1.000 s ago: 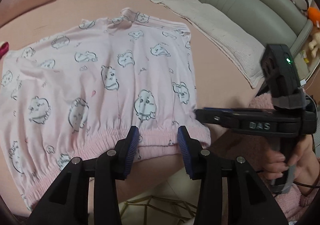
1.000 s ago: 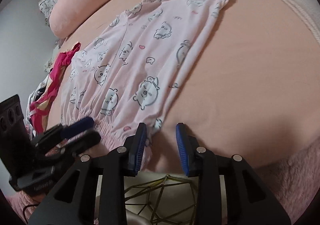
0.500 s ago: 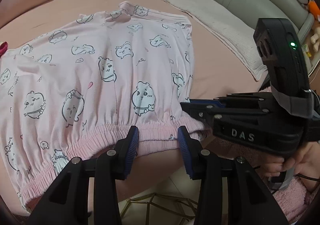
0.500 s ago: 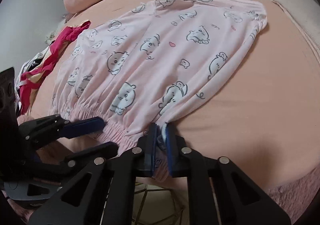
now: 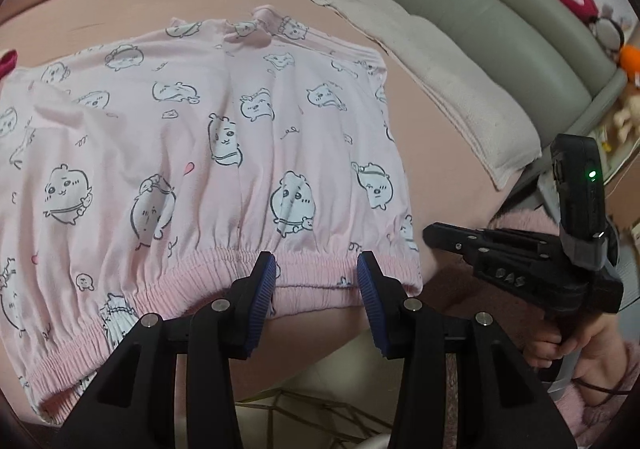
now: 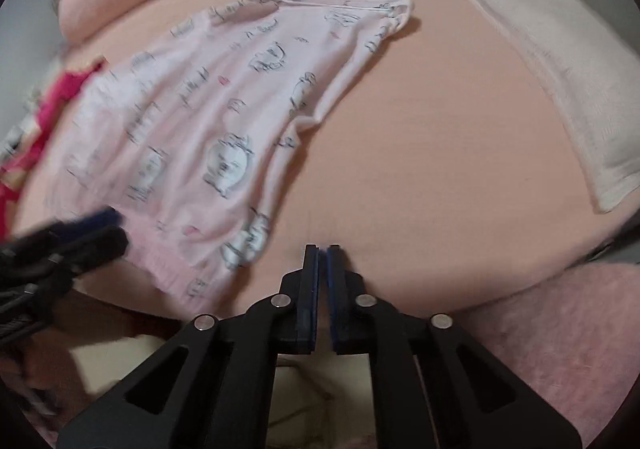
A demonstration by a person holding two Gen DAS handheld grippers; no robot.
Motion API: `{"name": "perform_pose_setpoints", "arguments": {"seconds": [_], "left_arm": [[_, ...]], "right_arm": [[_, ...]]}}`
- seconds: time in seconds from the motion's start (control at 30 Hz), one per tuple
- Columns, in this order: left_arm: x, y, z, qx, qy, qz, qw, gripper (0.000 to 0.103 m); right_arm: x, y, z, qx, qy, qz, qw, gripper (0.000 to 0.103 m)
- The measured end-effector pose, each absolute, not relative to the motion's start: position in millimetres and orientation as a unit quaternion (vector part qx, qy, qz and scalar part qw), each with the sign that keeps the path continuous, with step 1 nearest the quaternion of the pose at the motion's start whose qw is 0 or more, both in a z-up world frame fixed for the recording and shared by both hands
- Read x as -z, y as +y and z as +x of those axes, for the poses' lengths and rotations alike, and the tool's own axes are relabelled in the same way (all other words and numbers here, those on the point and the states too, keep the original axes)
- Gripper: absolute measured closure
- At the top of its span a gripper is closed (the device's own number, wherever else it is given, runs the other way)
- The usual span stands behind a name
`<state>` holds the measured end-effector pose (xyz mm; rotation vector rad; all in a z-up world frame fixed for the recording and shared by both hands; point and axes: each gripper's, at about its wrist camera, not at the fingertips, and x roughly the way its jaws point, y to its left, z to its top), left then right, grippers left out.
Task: Fold clothes
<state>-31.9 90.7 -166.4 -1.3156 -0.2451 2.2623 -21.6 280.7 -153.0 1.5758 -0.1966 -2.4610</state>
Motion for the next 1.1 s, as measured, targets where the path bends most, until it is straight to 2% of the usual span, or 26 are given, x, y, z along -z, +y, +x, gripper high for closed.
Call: {"name": "perform_pose_setpoints", "arguments": {"seconds": [0.03, 0.07, 0.1, 0.17, 0.33, 0.43, 0.57, 0.63, 0.77, 0.87, 0.93, 0.97, 1.03, 1.07, 1.1], "left_arm": [[165.1, 90.8, -31.2, -0.834, -0.087, -0.481, 0.254, 0.059], [162.9, 91.2, -30.2, -0.838, -0.08, -0.478, 0.253, 0.059], [159.2, 91.6, -28.6, -0.844, -0.065, -0.472, 0.246, 0.059], [151.1, 91.9, -25.8, -0.86, -0.033, -0.458, 0.221, 0.059], [147.4, 85.3, -30.4, -0.87, 0.028, -0.473, 0.135, 0.059], [155.7, 65.9, -30.7, -0.856, 0.023, -0.507, 0.1, 0.059], [162.2, 26.1, -16.7, -0.841, 0.022, -0.537, 0.059, 0.059], [165.6, 2.6, -7.0, -0.834, 0.007, -0.551, 0.039, 0.059], [163.5, -39.0, 8.6, -0.836, -0.086, -0.542, 0.012, 0.059], [166.1, -59.5, 12.2, -0.832, -0.15, -0.535, 0.001, 0.059], [175.6, -61.5, 12.2, -0.82, -0.162, -0.549, 0.0, 0.059], [179.8, -59.9, 13.2, -0.817, -0.16, -0.554, 0.0, 0.059], [180.2, -51.5, 16.4, -0.822, -0.14, -0.552, 0.007, 0.063], [179.5, -46.3, 16.9, -0.824, -0.134, -0.551, 0.02, 0.078], [178.6, -42.8, 17.3, -0.826, -0.128, -0.549, 0.027, 0.079]], "right_arm": [[149.6, 282.5, -22.0, 0.833, -0.093, 0.529, 0.131, 0.094], [147.5, 281.7, -21.8, 0.832, -0.106, 0.524, 0.147, 0.088], [146.7, 279.1, -21.5, 0.832, -0.104, 0.523, 0.153, 0.08], [146.7, 270.1, -21.1, 0.833, -0.086, 0.524, 0.154, 0.074], [140.2, 240.6, -22.6, 0.837, -0.039, 0.513, 0.186, 0.071], [150.5, 236.3, -17.1, 0.829, 0.016, 0.538, 0.152, 0.075], [153.5, 243.1, -5.5, 0.829, 0.063, 0.546, 0.104, 0.075], [148.9, 246.0, -3.5, 0.831, 0.059, 0.543, 0.1, 0.074], [132.2, 248.2, 1.3, 0.844, 0.019, 0.52, 0.129, 0.069], [143.6, 244.0, -2.8, 0.832, 0.007, 0.542, 0.12, 0.063], [150.7, 243.1, -2.8, 0.824, 0.011, 0.554, 0.117, 0.061], [150.0, 243.3, -2.5, 0.824, 0.011, 0.553, 0.12, 0.061], [149.2, 240.3, -0.7, 0.821, 0.017, 0.555, 0.134, 0.07], [148.7, 236.6, 1.9, 0.819, 0.027, 0.554, 0.147, 0.088], [147.1, 229.3, 5.1, 0.822, 0.053, 0.548, 0.148, 0.09]]}}
